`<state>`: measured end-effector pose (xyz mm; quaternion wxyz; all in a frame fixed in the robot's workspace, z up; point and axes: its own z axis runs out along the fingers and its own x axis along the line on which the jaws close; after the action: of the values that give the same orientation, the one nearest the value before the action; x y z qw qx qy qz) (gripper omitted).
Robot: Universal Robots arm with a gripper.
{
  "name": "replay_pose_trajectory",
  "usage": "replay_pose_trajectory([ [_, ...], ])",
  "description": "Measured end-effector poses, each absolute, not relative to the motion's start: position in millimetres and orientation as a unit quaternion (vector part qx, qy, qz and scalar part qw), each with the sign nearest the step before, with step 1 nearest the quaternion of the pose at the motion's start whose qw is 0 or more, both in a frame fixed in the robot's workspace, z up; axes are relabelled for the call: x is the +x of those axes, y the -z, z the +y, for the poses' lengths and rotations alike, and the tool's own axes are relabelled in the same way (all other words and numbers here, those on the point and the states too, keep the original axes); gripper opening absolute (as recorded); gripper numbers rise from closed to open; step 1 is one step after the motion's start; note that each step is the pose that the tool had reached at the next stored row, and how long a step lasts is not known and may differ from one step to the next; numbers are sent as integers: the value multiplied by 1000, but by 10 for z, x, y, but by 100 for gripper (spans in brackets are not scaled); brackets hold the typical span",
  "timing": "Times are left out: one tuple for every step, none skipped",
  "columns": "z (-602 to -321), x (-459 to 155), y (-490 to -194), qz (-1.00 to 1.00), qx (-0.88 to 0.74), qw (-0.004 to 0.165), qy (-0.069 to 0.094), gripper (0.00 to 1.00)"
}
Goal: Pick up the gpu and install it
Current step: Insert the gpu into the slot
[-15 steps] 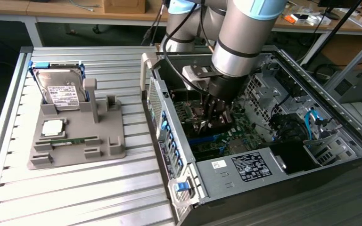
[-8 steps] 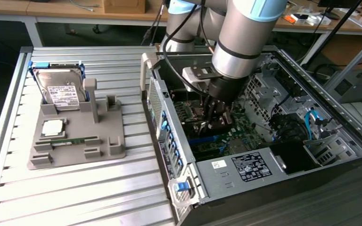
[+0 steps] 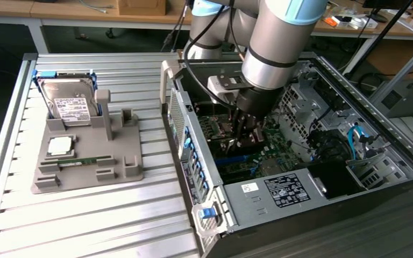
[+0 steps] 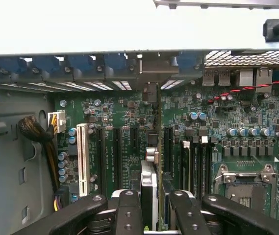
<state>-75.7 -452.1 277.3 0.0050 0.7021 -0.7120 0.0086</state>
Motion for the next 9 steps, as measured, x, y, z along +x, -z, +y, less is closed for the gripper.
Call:
replay_pose_trajectory([
  [-4521,-757,-2772,-712,702,5,-9,27],
  [-4521,-757,-2770,-712,702,5,-9,27],
  [-4521,-757,-2765,-712,702,5,-8,27],
  [-4521,-757,-2759,-712,702,5,-8,27],
  [-4521,-757,-2753,-712,702,5,-9,27],
  [-4521,-757,-2747,-712,702,5,-9,27],
  [-4522,-757,-2745,-712,702,5,-9,27],
  [-4522,-758,-2745,-712,702,5,-9,27],
  [-4522,-759,-2743,-712,702,5,-9,27],
])
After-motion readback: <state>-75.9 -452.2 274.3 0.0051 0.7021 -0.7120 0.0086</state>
